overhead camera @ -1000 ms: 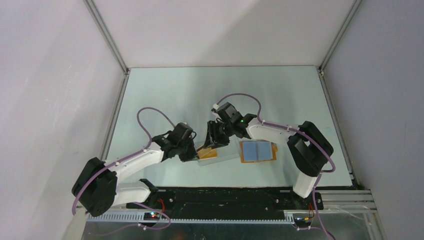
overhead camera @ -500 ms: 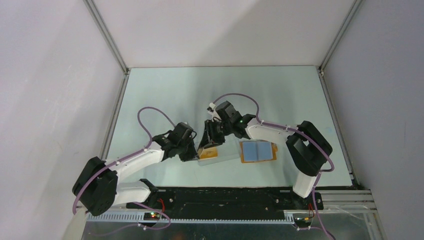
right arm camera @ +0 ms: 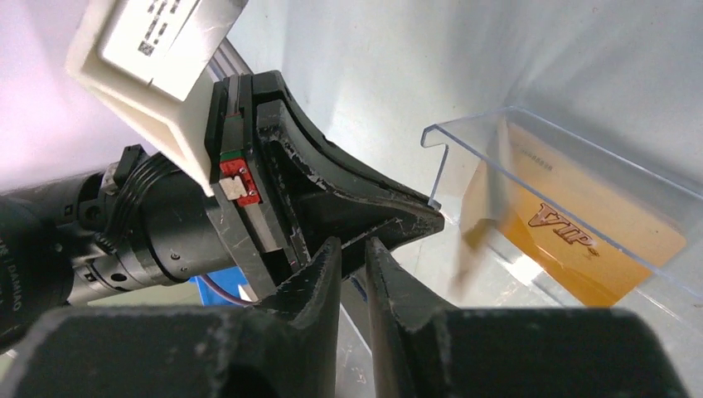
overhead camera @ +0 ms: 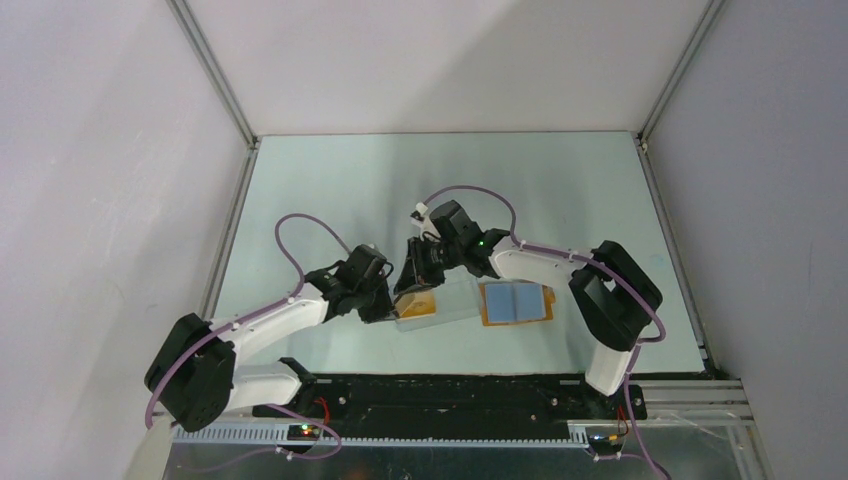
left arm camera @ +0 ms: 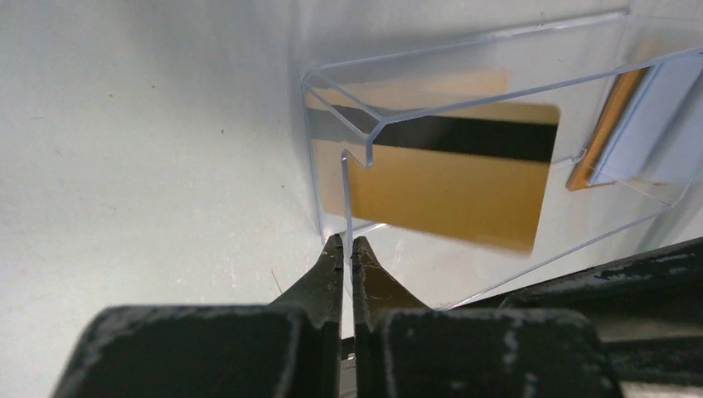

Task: Put the credit cards into the card holder
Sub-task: Pick up the credit card from the storage box.

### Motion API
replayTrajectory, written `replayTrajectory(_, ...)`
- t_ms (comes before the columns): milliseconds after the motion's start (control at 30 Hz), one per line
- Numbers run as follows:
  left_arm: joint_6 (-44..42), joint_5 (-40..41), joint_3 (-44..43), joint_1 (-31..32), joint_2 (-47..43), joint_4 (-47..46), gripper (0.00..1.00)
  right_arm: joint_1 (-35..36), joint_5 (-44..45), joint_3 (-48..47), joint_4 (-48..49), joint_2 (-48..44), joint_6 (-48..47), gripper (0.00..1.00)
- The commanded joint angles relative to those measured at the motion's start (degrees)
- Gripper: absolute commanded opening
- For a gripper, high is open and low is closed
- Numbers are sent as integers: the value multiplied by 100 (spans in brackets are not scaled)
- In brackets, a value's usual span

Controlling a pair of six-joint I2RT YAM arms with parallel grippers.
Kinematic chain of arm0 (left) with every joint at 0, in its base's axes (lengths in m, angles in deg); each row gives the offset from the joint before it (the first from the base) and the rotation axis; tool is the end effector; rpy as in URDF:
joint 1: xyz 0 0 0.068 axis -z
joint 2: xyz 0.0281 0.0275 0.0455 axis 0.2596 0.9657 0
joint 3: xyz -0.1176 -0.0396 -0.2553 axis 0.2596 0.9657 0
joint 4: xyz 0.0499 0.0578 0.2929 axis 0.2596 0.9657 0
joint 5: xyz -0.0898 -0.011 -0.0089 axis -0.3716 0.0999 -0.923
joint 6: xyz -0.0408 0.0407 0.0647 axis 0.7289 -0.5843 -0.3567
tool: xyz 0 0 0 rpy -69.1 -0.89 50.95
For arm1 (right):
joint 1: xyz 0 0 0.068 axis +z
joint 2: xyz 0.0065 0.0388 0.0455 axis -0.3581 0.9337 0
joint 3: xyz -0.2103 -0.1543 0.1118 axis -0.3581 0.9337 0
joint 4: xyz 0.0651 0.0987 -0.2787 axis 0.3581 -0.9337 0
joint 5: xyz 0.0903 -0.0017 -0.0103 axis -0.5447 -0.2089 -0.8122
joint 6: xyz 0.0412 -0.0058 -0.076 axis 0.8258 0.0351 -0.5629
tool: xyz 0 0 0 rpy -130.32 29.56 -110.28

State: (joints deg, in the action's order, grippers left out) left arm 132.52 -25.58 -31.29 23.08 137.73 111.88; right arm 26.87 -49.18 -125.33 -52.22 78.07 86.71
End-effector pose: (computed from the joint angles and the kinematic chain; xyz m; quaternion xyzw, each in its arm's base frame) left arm 0.2088 -0.1701 0.1257 -0.1121 0.9611 -0.1991 0.1552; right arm 0.2713 0.3636 0.1746 -0.1506 0.8646 0.4714 0.0871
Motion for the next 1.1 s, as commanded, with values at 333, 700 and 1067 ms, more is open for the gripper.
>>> replayTrajectory(333,-200,153,-22,0,124,76,0,10,1300,-128,-929,-120,-420,32)
replayTrajectory(700,-204,145,-31,0,160,78,0,-328,2566,-121,-2351,-27,-869,56)
replayTrajectory(1067,-255,199,-67,4,-35,88,9,-400,2220,-121,-2156,407,-823,42)
